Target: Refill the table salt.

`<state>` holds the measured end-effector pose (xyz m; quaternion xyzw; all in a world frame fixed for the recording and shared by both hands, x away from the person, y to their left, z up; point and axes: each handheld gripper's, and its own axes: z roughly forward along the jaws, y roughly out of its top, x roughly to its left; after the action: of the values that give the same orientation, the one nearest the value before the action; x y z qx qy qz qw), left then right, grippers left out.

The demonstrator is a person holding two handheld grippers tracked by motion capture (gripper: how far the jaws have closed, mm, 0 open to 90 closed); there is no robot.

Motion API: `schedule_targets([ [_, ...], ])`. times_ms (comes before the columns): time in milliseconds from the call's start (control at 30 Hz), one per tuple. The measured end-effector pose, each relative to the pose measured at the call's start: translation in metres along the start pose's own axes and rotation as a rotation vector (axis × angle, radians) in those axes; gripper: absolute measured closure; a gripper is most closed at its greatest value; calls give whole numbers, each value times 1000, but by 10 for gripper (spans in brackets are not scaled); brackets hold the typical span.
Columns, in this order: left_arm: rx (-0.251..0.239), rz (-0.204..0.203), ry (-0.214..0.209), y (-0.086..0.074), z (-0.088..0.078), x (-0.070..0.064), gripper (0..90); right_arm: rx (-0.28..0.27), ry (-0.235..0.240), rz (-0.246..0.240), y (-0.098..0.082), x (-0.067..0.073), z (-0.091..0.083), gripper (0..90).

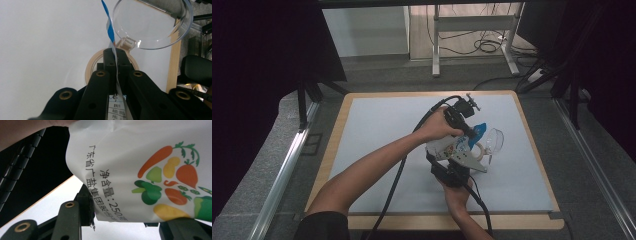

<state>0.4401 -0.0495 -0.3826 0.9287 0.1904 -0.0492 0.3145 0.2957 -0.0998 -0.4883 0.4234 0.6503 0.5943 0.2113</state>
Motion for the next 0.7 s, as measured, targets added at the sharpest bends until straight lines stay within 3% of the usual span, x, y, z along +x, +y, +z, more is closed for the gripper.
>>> schedule_targets([
  [700,7,2,4,0,1,-1,897,-1,-2,-3,0,0,0,539],
])
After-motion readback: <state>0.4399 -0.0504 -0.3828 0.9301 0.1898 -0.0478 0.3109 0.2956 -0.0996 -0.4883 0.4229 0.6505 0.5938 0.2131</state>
